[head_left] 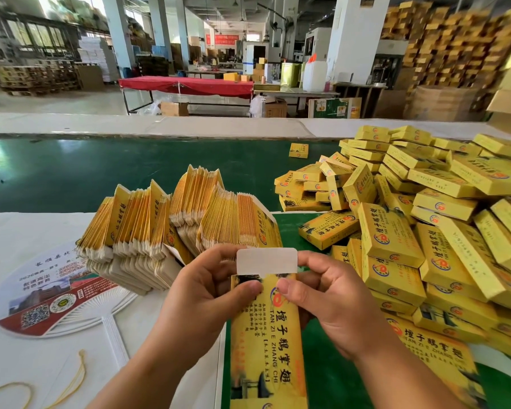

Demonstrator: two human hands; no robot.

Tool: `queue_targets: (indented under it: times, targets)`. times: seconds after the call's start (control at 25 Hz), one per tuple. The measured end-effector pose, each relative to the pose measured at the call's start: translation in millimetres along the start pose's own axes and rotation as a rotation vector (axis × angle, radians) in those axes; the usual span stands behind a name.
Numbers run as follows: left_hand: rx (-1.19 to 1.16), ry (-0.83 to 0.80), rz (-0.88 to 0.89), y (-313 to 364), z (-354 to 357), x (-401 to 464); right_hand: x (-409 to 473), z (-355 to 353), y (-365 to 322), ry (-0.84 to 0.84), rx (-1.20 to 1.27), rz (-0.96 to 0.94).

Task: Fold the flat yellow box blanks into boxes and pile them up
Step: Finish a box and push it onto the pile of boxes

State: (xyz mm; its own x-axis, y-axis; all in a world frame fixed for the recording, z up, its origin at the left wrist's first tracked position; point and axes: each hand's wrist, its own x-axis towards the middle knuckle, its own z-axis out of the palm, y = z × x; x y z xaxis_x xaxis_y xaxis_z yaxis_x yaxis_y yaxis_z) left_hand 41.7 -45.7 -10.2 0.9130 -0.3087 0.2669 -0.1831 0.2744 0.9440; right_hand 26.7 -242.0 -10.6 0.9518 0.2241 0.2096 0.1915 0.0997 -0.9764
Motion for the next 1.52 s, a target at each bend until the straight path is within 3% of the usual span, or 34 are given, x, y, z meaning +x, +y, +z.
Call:
queue_targets:
  times: [0.56,0.8,1.04,1.2,1.32,1.52]
  targets:
    - [0.186,0.114,-0.029,0,2,-2,0,1,5,0.061,-0.171,-0.111]
    - [0.157,0.119,-0.086,0,3,-1,-2,1,-1,0.012,-0.143,-0.023]
    - [0.211,0.156,-0.060,-3,8,-3,-1,3,4,0.087,-0.253,-0.070]
    - [0.566,0.206,0.012,-5,17,-10,-3,7,7,0.355,-0.422,-0.241]
    - [0.964,0.179,0.038,-9,25,-16,-5,14,8,0.416,-0.455,-0.278]
    - [0.986,0.174,0.143,-14,27,-17,-4,19,6,0.386,-0.445,-0.238]
